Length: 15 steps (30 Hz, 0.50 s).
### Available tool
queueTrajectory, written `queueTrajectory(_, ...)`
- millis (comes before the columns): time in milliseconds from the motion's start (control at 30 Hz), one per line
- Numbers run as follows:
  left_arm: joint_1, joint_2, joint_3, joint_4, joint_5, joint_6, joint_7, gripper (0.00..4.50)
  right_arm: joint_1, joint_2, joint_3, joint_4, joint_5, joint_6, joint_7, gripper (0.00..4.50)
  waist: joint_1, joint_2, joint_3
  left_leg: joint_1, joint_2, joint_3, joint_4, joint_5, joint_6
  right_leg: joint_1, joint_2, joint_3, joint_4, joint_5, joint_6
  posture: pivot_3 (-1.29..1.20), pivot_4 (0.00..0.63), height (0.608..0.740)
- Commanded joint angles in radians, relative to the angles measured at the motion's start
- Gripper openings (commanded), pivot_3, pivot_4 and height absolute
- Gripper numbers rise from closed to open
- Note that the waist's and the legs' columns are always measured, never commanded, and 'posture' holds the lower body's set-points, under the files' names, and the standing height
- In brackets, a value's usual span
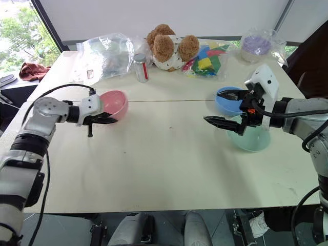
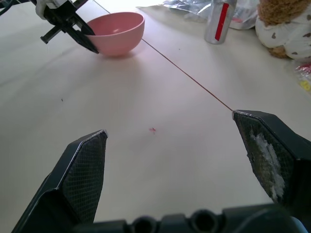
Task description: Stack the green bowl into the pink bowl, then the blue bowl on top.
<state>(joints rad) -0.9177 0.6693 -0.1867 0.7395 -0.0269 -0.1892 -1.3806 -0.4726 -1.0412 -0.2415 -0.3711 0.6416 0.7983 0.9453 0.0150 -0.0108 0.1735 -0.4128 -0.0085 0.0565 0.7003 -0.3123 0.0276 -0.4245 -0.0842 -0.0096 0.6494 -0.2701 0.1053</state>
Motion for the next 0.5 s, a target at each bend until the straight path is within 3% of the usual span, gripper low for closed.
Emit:
queueTrajectory(33, -0.068, -0.053, -0.024, -0.173, -0.077, 0.044, -0.116, 0.07, 0.001, -0.029, -0.052, -0.014, 0.001, -0.017, 0.005, 4.50, 0.001, 0.000, 0.000, -0.001, 0.000, -0.001, 0.000, 0.000, -0.001, 0.000, 0.000, 0.000, 0.000, 0.000, 0.000, 0.00, 0.150, 0.740)
queueTrajectory(233, -0.090, -0.182, -0.129, -0.269, -0.064, 0.055, -0.210, 0.07, 0.042, -0.038, -0.091, -0.033, 0.009, -0.011, 0.001, 4.50, -0.007, 0.001, 0.000, 0.000, 0.000, 0.000, 0.000, 0.002, -0.003, 0.000, 0.001, 0.001, 0.000, 0.000, 0.000, 0.00, 0.150, 0.740)
queueTrajectory(500, -0.152, -0.234, -0.248, -0.072, 0.095, -0.131, -0.193, 0.07, 0.104, -0.045, -0.151, -0.087, 0.032, 0.021, -0.024, 4.50, -0.003, 0.000, 0.000, 0.001, 0.001, 0.000, 0.000, 0.000, 0.001, 0.000, 0.003, 0.001, 0.001, 0.000, 0.000, 0.00, 0.150, 0.740)
